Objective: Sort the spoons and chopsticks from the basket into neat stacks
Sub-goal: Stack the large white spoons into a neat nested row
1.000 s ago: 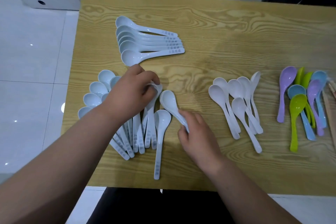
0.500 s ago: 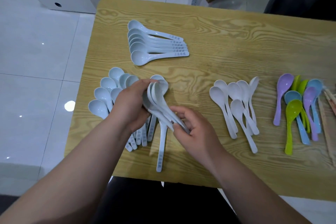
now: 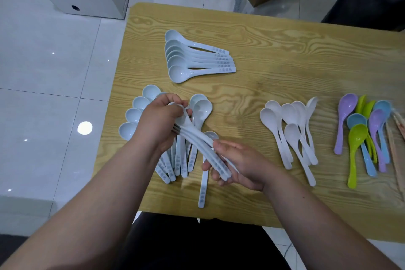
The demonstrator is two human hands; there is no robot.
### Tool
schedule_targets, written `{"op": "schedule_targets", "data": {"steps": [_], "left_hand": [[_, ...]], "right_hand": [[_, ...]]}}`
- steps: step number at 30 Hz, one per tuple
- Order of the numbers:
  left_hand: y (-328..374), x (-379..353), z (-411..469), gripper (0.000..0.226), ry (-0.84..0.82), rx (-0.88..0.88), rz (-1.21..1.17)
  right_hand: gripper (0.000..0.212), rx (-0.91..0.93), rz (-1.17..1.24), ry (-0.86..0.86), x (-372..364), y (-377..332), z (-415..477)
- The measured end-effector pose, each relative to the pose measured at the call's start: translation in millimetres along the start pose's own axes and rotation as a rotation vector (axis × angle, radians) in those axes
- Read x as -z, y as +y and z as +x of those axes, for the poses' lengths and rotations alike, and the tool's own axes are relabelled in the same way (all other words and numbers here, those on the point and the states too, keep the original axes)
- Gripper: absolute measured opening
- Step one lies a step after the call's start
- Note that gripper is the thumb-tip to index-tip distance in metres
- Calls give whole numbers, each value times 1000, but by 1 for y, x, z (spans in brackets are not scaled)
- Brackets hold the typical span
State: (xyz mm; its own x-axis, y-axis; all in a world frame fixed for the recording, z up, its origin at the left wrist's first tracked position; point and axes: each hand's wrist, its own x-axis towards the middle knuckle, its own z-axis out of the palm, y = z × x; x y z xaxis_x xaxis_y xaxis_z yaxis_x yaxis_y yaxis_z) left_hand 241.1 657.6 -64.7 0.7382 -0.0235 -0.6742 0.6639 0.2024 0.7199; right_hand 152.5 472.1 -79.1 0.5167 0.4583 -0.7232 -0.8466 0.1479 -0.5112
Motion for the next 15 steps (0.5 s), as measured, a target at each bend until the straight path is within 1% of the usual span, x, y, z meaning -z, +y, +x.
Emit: {"op": "schedule_targets", "data": {"steps": [3,5,7,10,11,13,15], "left_hand": [[5,6,6,36,-33,-23,-48],[11,11,12,37,-49,-43,4],[21,15,20,39,-77,-41,99],[36,22,35,42,-94,-77,294],[41,25,41,42,-89,-112,377],[52,26,50,41,-87,-208,530],[62,24,64,40,-85,-316,592]], "right_hand": [[31,1,-19,47,2,-12,13],[29,46,-99,86,6,-23,22],[24,106,-218,127,10,-39,30],[23,176,-496,192,18,-66,39],[26,186,-577,214,20,-75,43],[30,223,-667,259,24,-93,52],[32,305,-700,295,28,-109,62]]}}
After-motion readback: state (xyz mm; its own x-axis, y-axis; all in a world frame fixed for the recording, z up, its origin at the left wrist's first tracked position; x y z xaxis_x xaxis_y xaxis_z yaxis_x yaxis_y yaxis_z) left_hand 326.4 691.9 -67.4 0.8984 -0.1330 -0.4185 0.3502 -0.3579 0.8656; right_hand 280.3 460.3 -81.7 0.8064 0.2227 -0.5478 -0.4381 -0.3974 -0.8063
